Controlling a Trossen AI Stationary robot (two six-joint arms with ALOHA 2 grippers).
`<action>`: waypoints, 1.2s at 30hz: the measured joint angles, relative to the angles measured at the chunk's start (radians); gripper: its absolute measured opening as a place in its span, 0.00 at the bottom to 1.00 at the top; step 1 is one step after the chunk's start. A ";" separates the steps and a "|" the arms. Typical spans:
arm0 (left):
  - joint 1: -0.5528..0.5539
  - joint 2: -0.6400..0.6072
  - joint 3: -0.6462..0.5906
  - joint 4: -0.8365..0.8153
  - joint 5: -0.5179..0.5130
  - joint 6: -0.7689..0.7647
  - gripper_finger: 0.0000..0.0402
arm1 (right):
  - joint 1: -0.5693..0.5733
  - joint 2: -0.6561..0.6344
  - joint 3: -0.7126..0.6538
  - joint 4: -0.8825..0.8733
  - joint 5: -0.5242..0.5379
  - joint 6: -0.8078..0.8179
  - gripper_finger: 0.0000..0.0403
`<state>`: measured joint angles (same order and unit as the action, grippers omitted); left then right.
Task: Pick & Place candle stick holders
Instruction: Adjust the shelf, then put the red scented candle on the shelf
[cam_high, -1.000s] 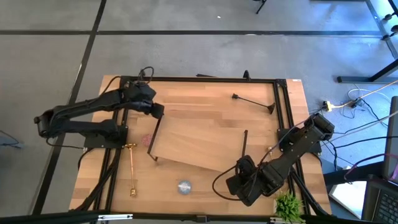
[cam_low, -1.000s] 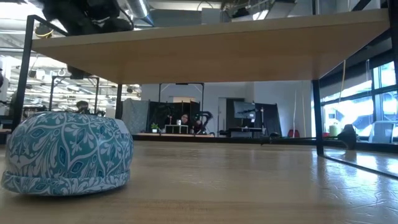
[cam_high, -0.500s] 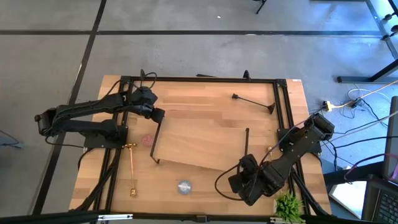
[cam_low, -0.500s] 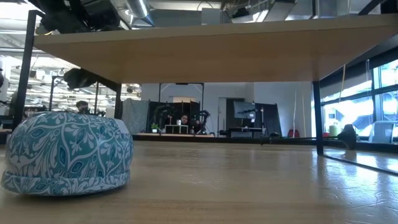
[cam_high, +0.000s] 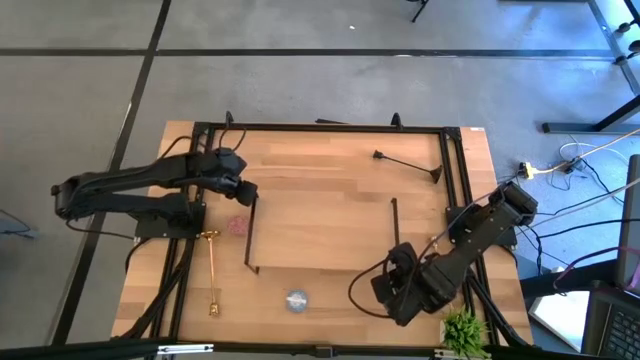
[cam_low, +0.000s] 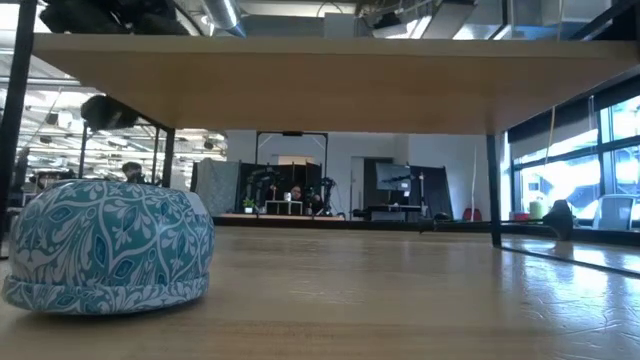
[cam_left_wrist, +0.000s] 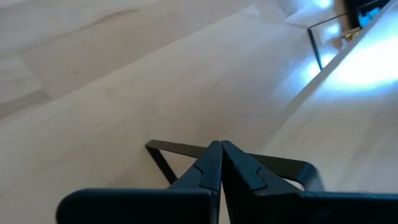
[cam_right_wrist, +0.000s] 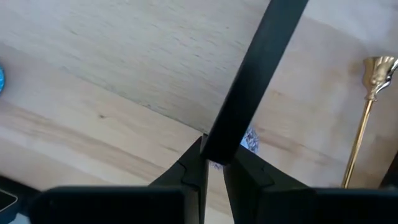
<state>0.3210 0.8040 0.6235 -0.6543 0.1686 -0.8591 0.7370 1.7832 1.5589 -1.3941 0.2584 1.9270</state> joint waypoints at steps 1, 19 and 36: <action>-0.006 -0.014 0.000 -0.005 -0.014 -0.009 0.00 | -0.002 0.000 0.000 -0.001 0.001 0.000 0.12; -0.014 -0.076 0.001 -0.026 -0.101 -0.045 0.00 | 0.016 -0.003 0.103 -0.104 0.015 0.028 0.12; -0.010 -0.157 0.002 -0.008 -0.256 -0.073 0.01 | 0.056 -0.007 0.433 -0.177 0.275 -0.180 0.12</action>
<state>0.3111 0.6473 0.6250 -0.6622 -0.0878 -0.9321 0.7925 1.7760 1.9917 -1.5709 0.5332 1.7473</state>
